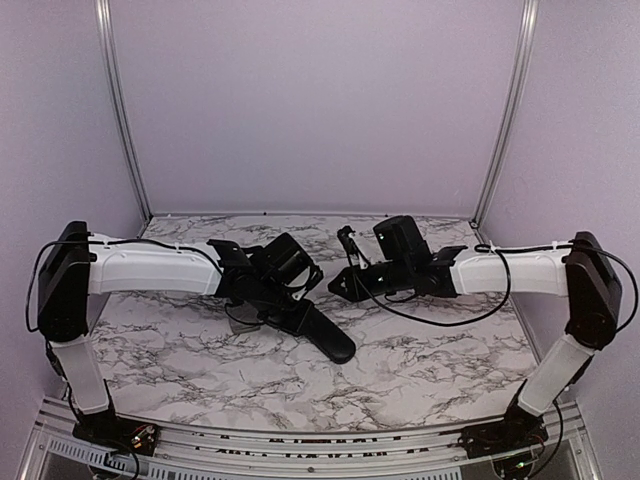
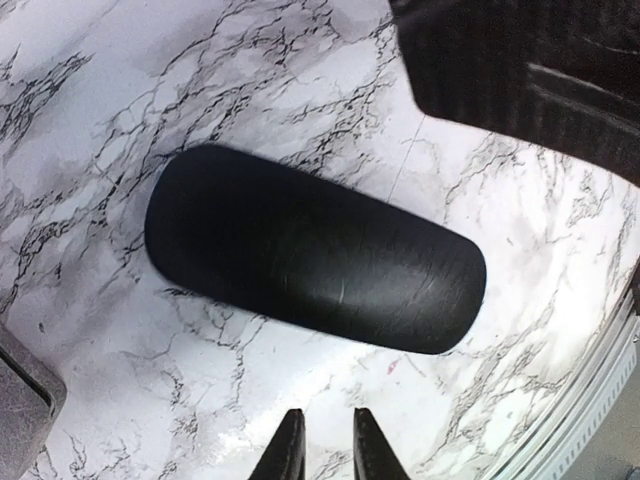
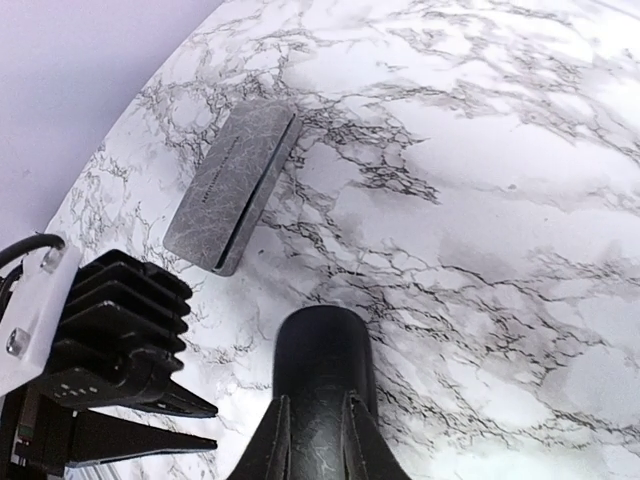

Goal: Organize the sunglasses
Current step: Move the case with sunglasses to the center of the board, then reset both arms

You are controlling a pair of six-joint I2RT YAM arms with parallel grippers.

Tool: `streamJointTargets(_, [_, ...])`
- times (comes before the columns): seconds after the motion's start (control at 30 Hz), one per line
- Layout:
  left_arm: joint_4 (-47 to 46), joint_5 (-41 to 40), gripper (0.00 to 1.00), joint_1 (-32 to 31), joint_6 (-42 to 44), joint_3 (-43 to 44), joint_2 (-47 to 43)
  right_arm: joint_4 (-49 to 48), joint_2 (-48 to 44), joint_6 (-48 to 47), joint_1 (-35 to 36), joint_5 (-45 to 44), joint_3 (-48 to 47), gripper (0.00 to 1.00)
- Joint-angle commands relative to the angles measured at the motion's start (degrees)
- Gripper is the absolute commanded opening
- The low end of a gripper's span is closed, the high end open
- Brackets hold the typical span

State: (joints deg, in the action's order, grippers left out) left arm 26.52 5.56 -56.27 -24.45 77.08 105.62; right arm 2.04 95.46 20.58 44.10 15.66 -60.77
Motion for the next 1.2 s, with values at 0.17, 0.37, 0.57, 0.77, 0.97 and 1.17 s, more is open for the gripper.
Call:
streamJointTargets(0.17, [-1.0, -5.4, 0.22, -0.5, 1.3, 1.0, -3.4, 3.7, -9.4, -5.0, -0.8, -9.7, 2.6, 0.22])
streamJointTargets(0.37, [-1.0, -13.1, 0.59, 0.7, 3.8, -1.5, -10.9, 5.7, -15.3, -9.6, -1.6, -16.8, 2.0, 0.43])
streamJointTargets(0.57, [-1.0, -22.0, 0.99, 2.7, 6.1, -5.9, -19.6, 5.0, -22.7, -15.1, -2.3, -28.1, 3.8, 0.85])
streamJointTargets(0.77, [-4.1, -31.9, 0.99, 8.3, 11.3, -16.5, -30.7, 0.8, -31.0, -19.6, -6.4, -35.7, 10.1, 0.98])
streamJointTargets(0.97, [-14.8, -42.5, 0.99, 15.1, 15.6, -31.9, -42.3, -6.7, -40.3, -21.0, -12.9, -41.2, 22.2, 1.0])
streamJointTargets(1.17, [-32.0, -49.2, 0.99, 20.6, 19.1, -49.9, -53.2, -24.6, -50.1, -24.7, -13.8, -50.9, 40.6, 1.0])
